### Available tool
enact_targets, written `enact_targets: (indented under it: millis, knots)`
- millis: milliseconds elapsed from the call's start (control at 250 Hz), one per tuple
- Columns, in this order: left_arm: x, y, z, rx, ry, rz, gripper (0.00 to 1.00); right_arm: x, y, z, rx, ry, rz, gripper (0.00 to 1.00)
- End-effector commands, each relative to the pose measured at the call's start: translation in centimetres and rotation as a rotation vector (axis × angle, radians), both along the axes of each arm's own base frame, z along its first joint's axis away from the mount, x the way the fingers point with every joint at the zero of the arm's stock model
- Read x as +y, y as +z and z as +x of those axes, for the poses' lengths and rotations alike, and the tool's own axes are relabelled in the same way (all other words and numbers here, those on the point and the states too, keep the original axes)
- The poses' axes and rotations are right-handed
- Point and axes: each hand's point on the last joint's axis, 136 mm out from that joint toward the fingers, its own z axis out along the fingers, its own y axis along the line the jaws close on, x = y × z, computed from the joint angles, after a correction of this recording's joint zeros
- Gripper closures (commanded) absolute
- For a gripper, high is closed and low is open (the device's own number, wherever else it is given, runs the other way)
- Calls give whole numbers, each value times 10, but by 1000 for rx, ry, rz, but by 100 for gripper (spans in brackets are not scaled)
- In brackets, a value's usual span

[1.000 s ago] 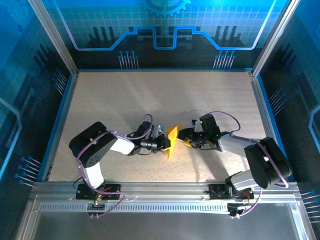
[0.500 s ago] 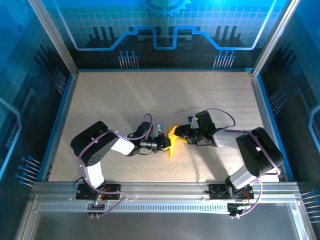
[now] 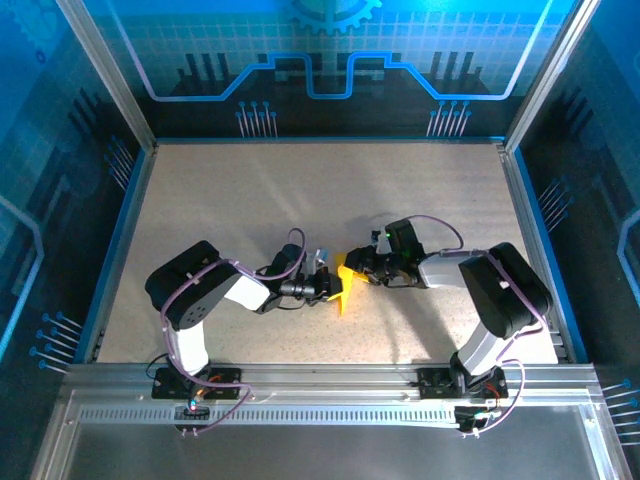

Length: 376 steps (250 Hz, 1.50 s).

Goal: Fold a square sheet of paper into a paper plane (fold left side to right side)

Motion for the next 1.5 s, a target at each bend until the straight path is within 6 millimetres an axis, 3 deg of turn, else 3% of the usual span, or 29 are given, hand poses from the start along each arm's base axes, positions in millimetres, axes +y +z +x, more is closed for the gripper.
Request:
enact_targets:
  millis: [0,184,507,927,1347,1498]
  knots:
    - [2,-2,-2,15,-1,-19,100,6,0,0,0,6,0,50]
    - [3,-3,-1,18,7,-18,100,6,-4,1,2,17,-26,51]
    - [7,-11,-1,35,35,-27,100,-5,-32,-14,95,22,-146,57]
    - [11,-13,-1,33,48,-32,89,-16,-54,-24,163,41,-277,63]
    - [26,0,4,-9,67,-1,72,-14,-57,-25,172,52,-298,63]
    - [29,-1,8,-4,66,8,69,-14,-55,-25,167,54,-308,63]
